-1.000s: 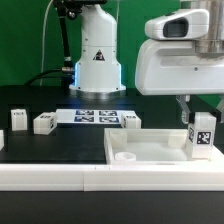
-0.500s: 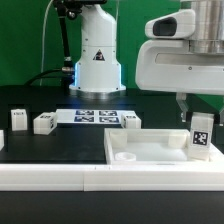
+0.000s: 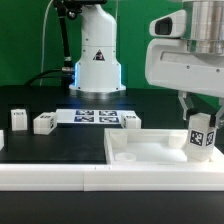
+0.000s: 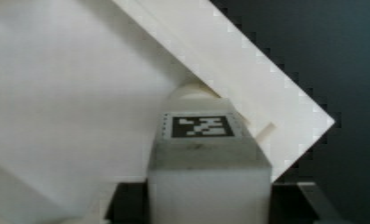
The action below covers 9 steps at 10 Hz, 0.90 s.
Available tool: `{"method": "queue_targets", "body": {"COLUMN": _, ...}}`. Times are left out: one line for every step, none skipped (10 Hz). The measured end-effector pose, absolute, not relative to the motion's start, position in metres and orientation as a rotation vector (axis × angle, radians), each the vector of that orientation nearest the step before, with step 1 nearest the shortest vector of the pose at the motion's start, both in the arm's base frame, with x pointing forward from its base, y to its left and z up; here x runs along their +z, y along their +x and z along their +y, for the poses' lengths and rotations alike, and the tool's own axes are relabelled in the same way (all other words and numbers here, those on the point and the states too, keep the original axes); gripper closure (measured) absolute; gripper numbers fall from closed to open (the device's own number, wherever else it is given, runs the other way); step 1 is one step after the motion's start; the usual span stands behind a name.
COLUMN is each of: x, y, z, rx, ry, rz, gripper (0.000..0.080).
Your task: Assemble one leg
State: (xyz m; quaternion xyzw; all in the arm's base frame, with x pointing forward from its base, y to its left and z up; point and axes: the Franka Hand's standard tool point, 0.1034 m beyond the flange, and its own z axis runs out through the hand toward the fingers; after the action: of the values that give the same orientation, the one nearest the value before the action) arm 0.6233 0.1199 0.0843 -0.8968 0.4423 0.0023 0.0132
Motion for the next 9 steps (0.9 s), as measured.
{"method": "queue_targets", "body": {"x": 0.0843, "y": 0.6235, "z": 0.1195, "rx": 0.016, "ry": -2.758, "rz": 1.431, "gripper": 0.0511}}
{"method": "queue_targets", "body": {"x": 0.0844, "y": 0.6235, "z": 0.1195, "rx": 0.02, "ry": -2.717, "rz": 1.504, "gripper": 0.0511}}
{"method": "queue_targets", "body": {"x": 0.0841, "y": 0.6231, "z": 0.1217, "rx": 0.031, "ry": -2.661, "rz": 1.586, "gripper": 0.0442}}
{"method": "queue_targets", "body": {"x": 0.0841, "y": 0.6229, "z": 0.1226, "rx": 0.032, "ry": -2.686, "rz": 1.541, "gripper": 0.0274}}
{"method": "queue_targets", "body": {"x": 0.0841, "y": 0.6229, "z": 0.1222, "rx": 0.031, "ry": -2.712, "rz": 1.493, "gripper": 0.0274}}
{"method": "queue_targets", "body": {"x": 0.084, "y": 0.6232, "z": 0.1205, "rx": 0.03, "ry": -2.741, "rz": 1.439, "gripper": 0.0175}}
{"method": "queue_targets", "body": {"x": 0.0838, "y": 0.6228, "z": 0.1201, "rx": 0.037, "ry": -2.825, "rz": 1.276, "gripper": 0.0175}}
{"method": "queue_targets", "body": {"x": 0.0841, "y": 0.6228, "z": 0.1204, "rx": 0.045, "ry": -2.893, "rz": 1.12, "gripper": 0.0155}}
{"method": "queue_targets", "body": {"x": 0.0843, "y": 0.623, "z": 0.1208, "rx": 0.042, "ry": -2.943, "rz": 0.985, "gripper": 0.0155}}
